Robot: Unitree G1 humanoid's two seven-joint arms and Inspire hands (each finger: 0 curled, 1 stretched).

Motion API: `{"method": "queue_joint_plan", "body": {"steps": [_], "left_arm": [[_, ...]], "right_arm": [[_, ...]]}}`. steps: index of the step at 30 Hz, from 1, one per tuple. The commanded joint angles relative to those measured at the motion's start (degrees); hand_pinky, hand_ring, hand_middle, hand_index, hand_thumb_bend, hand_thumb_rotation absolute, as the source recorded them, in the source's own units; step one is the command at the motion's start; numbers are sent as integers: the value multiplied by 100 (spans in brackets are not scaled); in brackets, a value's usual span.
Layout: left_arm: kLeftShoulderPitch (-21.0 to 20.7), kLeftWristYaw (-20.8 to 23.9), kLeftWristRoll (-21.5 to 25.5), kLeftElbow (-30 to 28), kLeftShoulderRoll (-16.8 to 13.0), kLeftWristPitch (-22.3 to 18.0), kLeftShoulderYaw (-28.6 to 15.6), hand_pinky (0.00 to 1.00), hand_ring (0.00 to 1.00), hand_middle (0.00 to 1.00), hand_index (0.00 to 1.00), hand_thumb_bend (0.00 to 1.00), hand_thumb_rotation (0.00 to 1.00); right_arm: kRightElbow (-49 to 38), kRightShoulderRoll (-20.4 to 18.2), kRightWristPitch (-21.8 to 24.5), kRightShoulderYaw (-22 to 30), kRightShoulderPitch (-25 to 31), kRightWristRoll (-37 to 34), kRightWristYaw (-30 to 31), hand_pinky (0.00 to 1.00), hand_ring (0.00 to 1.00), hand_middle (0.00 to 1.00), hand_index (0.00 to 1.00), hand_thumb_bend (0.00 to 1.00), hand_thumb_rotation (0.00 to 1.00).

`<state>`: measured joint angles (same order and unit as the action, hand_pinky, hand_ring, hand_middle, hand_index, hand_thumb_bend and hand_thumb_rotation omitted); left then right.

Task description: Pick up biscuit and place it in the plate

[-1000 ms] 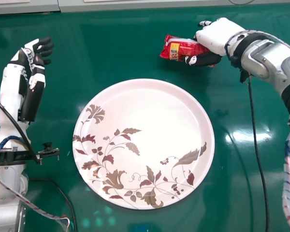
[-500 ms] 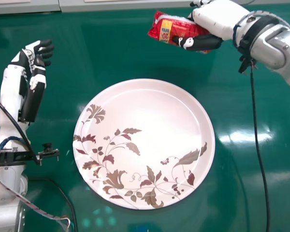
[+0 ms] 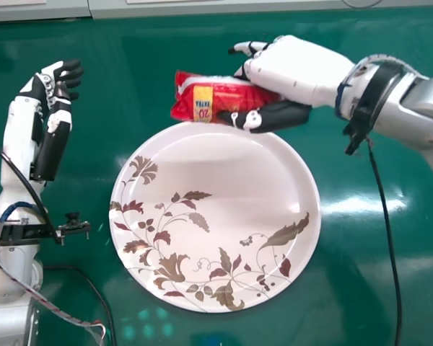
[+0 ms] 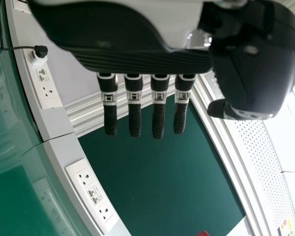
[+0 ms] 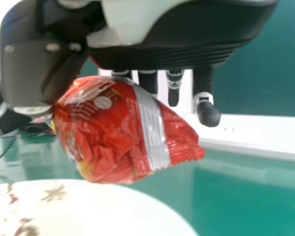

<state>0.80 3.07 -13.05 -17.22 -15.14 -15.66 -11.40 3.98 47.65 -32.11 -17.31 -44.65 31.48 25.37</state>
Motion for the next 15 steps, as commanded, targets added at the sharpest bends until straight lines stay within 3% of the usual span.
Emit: {"method": "queue_joint_plan", "body": {"steps": [1, 4, 6, 7, 9, 15], "left_arm": [[14, -7, -24, 8, 7, -15, 30, 74, 81, 82, 83, 26, 9], [-5, -49, 32, 27, 4, 6, 47, 75, 82, 83, 84, 26, 8], [-29, -51, 24, 55, -7, -1, 54, 75, 82, 83, 84, 26, 8], [-41, -56, 17, 70, -20, -15, 56, 74, 81, 83, 84, 26, 8], [-61, -89, 85, 110, -25, -59, 55, 74, 81, 84, 84, 26, 9], [-98, -116, 102, 183, -44, -143, 43, 73, 81, 84, 84, 26, 7]], "right_arm": [[-430, 19, -21, 138, 393, -96, 92, 8, 13, 39, 49, 51, 0], [-962, -47, 299, 174, 833, -252, 439, 9, 15, 42, 48, 51, 0], [-1244, -110, 462, 200, 1102, -279, 576, 11, 17, 39, 49, 51, 0], [-1359, -134, 528, 209, 1214, -276, 631, 13, 28, 42, 51, 51, 0], [-1502, -200, 606, 235, 1442, -274, 660, 16, 36, 43, 51, 51, 0], [-1495, -320, 615, 269, 1768, -317, 712, 18, 37, 45, 53, 50, 0]]}}
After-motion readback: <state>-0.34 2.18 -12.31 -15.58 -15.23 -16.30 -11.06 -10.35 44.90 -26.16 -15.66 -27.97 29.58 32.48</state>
